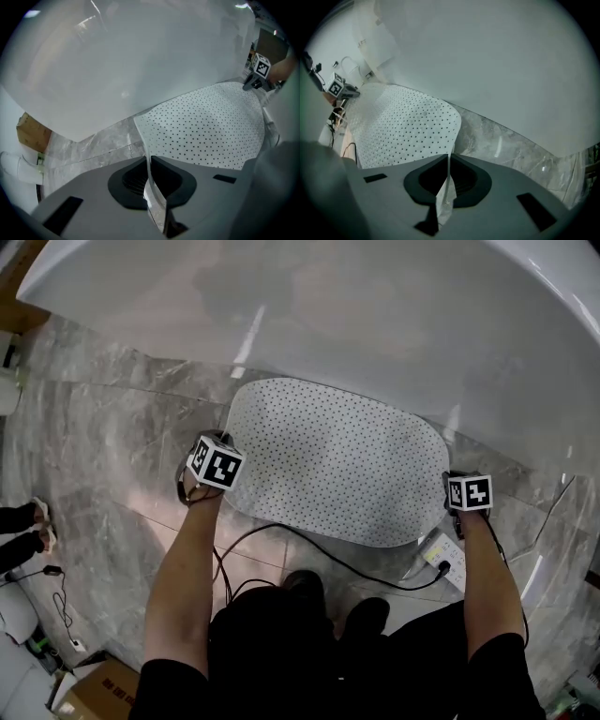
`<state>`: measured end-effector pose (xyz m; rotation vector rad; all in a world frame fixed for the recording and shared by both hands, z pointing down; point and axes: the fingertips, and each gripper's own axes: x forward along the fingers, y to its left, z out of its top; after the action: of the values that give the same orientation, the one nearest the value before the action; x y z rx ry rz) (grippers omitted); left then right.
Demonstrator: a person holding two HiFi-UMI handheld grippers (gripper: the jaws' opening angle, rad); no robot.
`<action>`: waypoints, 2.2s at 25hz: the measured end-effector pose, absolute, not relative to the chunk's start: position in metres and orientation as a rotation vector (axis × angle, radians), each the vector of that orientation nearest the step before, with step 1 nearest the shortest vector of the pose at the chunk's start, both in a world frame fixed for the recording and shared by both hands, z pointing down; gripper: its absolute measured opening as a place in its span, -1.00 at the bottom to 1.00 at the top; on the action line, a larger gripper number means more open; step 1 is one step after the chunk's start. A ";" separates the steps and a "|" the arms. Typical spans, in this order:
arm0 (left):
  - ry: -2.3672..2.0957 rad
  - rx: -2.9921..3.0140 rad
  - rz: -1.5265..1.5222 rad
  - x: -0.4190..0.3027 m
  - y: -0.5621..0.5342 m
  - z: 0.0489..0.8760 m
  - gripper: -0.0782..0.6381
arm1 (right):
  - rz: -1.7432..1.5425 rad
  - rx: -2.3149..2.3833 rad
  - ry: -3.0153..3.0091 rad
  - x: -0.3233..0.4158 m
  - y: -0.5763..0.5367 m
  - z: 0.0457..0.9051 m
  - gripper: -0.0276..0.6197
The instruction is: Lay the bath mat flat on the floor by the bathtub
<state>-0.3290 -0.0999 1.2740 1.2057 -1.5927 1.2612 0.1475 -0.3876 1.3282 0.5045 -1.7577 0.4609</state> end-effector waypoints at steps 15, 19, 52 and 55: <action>-1.514 1.387 1.305 -0.290 -0.130 1.250 -0.28 | 0.394 0.579 -1.822 0.132 -0.405 1.296 -0.51; -1.492 1.517 1.158 -0.265 -0.162 1.218 -0.29 | 0.389 0.498 -1.945 0.092 -0.401 1.246 -0.55; -1.773 1.913 0.427 -0.162 -0.236 1.081 -0.76 | 0.196 0.204 -2.398 0.001 -0.316 1.115 -0.86; -1.821 1.865 0.285 -0.164 -0.239 1.060 -0.76 | 0.284 0.240 -2.503 -0.003 -0.321 1.069 -0.86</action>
<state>-0.1638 -0.2386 1.0600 1.8651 -1.8207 0.2846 -0.0025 -0.3212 1.0692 0.2405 -2.5033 0.2842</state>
